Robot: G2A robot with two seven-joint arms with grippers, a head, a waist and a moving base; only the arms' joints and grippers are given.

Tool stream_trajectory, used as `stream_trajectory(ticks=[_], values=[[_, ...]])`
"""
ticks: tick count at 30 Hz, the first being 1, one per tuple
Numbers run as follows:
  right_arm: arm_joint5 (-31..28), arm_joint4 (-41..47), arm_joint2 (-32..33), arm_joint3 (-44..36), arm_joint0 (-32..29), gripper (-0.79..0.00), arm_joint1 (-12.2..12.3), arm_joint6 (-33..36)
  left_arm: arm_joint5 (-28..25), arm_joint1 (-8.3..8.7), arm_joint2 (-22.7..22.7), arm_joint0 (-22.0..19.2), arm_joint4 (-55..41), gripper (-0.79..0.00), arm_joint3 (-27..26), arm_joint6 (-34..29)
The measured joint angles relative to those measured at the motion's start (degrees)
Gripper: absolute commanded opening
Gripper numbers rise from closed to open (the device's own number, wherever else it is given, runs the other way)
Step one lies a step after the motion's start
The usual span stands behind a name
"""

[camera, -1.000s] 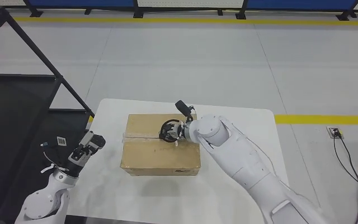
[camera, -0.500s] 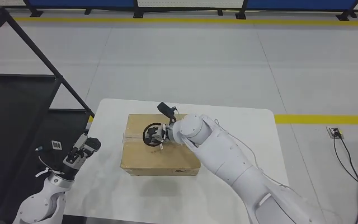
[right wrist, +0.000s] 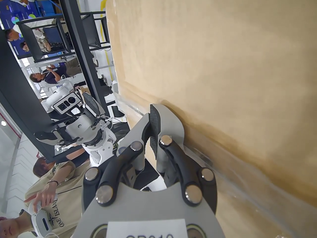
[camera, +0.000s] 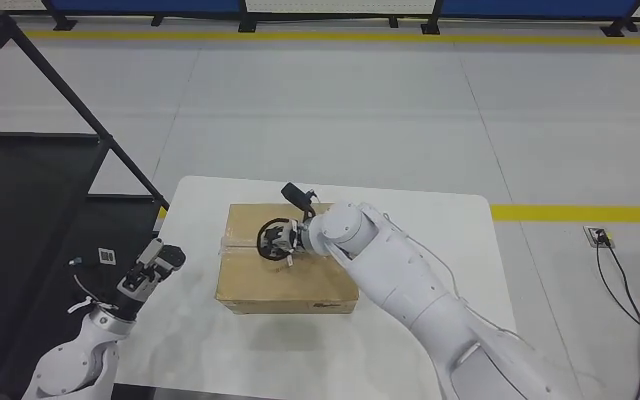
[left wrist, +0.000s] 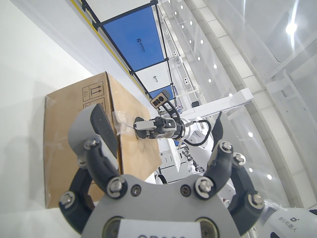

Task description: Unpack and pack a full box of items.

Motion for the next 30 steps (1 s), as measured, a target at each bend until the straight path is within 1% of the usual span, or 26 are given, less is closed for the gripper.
stream_trajectory(ticks=[7, 13, 19, 23, 30], values=[[1.48, -2.31, 2.87, -2.18, -1.63, -0.785, 2.13, -0.59, 0.24, 0.03, 0.54, -0.37, 0.56, 0.000, -0.63, -0.06], [4.36, -5.07, 6.58, -7.49, -4.74, -0.785, 5.04, -1.14, 0.73, 0.01, 1.43, -1.04, 1.23, 0.000, -1.02, -0.08], [7.59, -8.40, 11.16, -16.10, -9.83, -0.785, 8.46, 0.43, 1.08, -0.03, 2.31, -1.75, 1.79, 0.000, -1.05, 0.11], [11.34, -11.50, 14.61, -23.21, -14.04, -0.785, 10.72, 0.28, 1.20, -0.05, 2.84, -2.23, 2.12, 0.000, -0.90, 0.18], [17.23, -15.64, 20.02, -32.71, -20.38, -0.785, 13.63, 0.65, 1.33, -0.01, 3.22, -2.80, 2.21, 0.000, -0.82, 0.02]])
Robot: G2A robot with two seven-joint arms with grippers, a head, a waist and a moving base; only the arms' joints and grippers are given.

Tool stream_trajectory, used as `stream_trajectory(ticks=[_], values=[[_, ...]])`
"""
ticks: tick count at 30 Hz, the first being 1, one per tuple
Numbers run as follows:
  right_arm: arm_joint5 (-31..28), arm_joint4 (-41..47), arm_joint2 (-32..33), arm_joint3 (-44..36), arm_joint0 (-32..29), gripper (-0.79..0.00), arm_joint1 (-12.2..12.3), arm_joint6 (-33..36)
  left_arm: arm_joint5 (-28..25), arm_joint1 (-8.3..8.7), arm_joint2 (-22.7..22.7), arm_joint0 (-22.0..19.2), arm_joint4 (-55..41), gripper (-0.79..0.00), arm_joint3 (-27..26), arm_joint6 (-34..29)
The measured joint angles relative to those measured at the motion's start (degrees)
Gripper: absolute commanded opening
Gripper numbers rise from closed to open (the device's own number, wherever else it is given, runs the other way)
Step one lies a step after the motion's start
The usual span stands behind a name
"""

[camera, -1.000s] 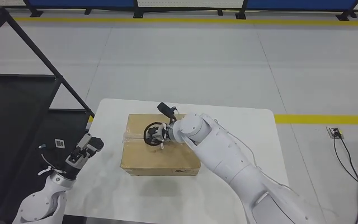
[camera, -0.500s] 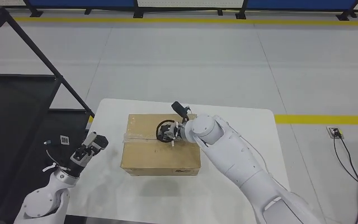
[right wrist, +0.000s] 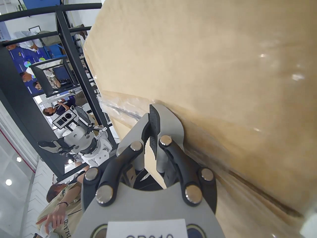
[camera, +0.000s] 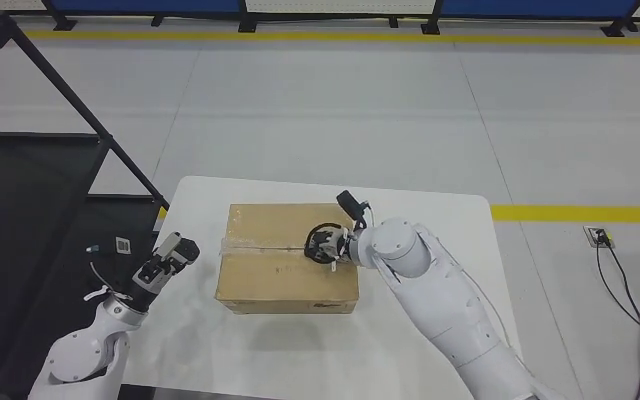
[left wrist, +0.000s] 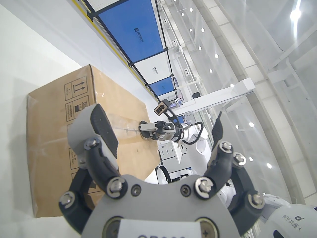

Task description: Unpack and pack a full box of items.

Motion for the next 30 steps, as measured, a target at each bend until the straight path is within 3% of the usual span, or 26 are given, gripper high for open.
stream_trajectory(ticks=[16, 24, 25, 26, 30], values=[[0.97, 1.09, 14.30, -11.68, -12.18, -0.785, 4.50, -0.06, -0.15, 0.29, -0.57, -0.20, -0.28, 0.000, 0.62, -0.81], [-7.91, 7.25, 25.80, -20.10, -22.97, -0.785, 6.64, -1.98, -0.11, 0.57, -1.73, -1.00, -1.19, 0.000, 2.43, -1.34], [-9.76, 8.28, 27.29, -20.76, -24.33, -0.505, 6.85, -2.17, -0.09, 0.60, -1.89, -1.14, -1.39, 0.000, 2.68, -1.31], [-12.72, 9.76, 29.18, -21.40, -26.09, 0.000, 7.11, -2.22, -0.07, 0.63, -2.10, -1.30, -1.69, 0.000, 3.02, -1.29], [-20.03, 14.31, 32.23, -21.36, -28.74, 0.000, 7.38, -1.19, -0.16, 0.80, -2.70, -1.88, -2.56, 0.000, 4.46, -2.16]])
